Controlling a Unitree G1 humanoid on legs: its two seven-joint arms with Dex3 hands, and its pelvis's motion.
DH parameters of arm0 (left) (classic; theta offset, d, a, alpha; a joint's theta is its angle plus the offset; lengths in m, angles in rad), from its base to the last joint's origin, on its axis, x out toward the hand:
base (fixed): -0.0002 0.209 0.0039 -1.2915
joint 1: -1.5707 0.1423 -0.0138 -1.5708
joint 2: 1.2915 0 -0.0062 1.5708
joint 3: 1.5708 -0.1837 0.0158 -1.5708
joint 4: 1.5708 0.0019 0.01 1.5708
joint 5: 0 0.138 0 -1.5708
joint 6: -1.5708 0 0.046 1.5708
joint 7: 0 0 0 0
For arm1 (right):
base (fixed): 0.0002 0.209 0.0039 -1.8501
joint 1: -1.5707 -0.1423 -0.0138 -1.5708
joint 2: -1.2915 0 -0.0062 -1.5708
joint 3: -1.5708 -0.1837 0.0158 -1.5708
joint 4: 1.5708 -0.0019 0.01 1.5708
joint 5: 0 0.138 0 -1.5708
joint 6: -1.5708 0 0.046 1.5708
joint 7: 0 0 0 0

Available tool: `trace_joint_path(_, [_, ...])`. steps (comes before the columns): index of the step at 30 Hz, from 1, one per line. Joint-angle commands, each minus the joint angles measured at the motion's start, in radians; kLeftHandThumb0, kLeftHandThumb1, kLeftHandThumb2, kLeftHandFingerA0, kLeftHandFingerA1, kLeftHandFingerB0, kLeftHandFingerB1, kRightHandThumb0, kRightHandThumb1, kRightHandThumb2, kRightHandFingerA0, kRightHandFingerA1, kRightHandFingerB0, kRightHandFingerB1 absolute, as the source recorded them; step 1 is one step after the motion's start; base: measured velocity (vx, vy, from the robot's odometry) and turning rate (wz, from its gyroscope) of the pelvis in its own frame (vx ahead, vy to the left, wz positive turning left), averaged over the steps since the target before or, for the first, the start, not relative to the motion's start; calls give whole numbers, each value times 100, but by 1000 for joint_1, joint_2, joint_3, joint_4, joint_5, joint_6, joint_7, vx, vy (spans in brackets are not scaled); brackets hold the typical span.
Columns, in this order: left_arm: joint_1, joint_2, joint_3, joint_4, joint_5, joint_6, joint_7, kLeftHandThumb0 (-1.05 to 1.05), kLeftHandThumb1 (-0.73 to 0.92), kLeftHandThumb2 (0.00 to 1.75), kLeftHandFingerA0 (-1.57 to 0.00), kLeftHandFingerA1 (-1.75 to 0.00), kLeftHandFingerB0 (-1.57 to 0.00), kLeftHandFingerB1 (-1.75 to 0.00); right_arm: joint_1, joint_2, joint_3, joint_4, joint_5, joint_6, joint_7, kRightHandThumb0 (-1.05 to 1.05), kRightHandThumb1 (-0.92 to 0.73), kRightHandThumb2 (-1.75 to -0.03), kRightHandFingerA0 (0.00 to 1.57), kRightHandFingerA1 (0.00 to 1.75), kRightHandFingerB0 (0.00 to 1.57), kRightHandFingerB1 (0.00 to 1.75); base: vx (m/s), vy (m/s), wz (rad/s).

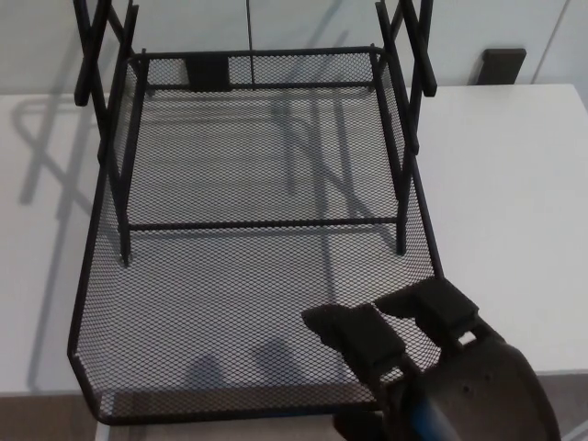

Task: The robot walks towards a file tray kept in the middle of a desk and uses its right hand to grab a tray and pulls it out towards itself

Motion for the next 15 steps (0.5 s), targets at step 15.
trace_joint_path(15, [-8, 28, -12, 92, 23, -33, -16, -46, 59, 58, -52, -37, -28, -31, -807, -542, -2066, 199, 1865, 343, 658, -43, -13, -87, 2, 56, 0, 54, 0, 0, 0])
